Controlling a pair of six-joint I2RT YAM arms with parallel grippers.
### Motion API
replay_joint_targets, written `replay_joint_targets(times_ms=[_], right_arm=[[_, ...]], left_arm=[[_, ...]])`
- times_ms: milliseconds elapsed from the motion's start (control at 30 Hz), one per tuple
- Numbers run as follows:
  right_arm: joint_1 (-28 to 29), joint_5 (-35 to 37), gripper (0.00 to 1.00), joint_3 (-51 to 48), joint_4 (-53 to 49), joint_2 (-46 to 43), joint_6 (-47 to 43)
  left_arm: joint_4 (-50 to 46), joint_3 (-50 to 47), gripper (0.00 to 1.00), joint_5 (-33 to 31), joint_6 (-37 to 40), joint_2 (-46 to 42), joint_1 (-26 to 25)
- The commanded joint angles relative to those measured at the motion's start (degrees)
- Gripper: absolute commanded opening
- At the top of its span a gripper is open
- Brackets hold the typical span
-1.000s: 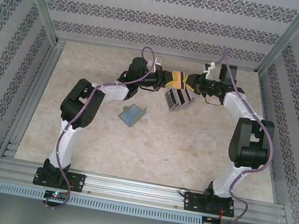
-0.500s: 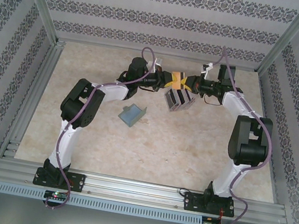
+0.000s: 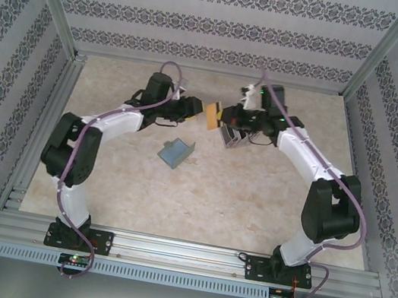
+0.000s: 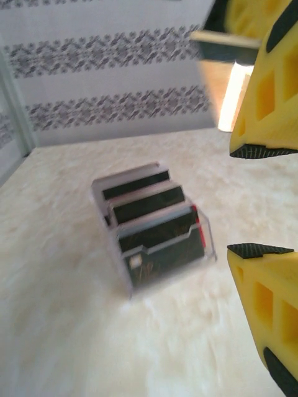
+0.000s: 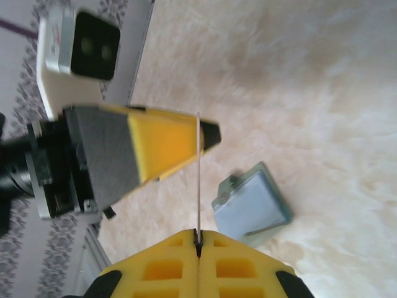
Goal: Put the credit cards into the card holder
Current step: Insert the credit card into the card slot.
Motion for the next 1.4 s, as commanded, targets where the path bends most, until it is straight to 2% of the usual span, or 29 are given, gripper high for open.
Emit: replay_joint_targets(times_ms=[0,200,400,600,900,1367], right_arm=[[7.2,13.1,0.0,0.8,-2.4,1.1,0.1],[17.4,22.7,0.0,10.2,-5.6,10.8,0.4],[20.5,26.2,0.0,13.3,-6.4,16.7,0.5],[20.5,28.0,0.0,6.1,-6.6,12.5,-0.2],[19.8,25.3,0.0,-4.4,-4.8,5.9,1.3],[12.2,16.7,0.0,-10.0,-4.6,4.5,0.4]], left_arm=[[-8.1,-5.0,0.42,-6.4,6.2,-1.8,3.3],[-11.4,-7.4,0.41,-9.3,7.7,-1.9,5.9],[-12.2,-9.7,0.41,-12.4,7.2,-3.6,7.2],[-9.4,-11.3,0.41,-10.1,6.3,-3.7,7.6],[-8.9,-12.5,0.41,-3.8,6.8,-2.8,7.3],[-10.3,-15.2,0.42,-1.9,6.3,-3.7,2.6]])
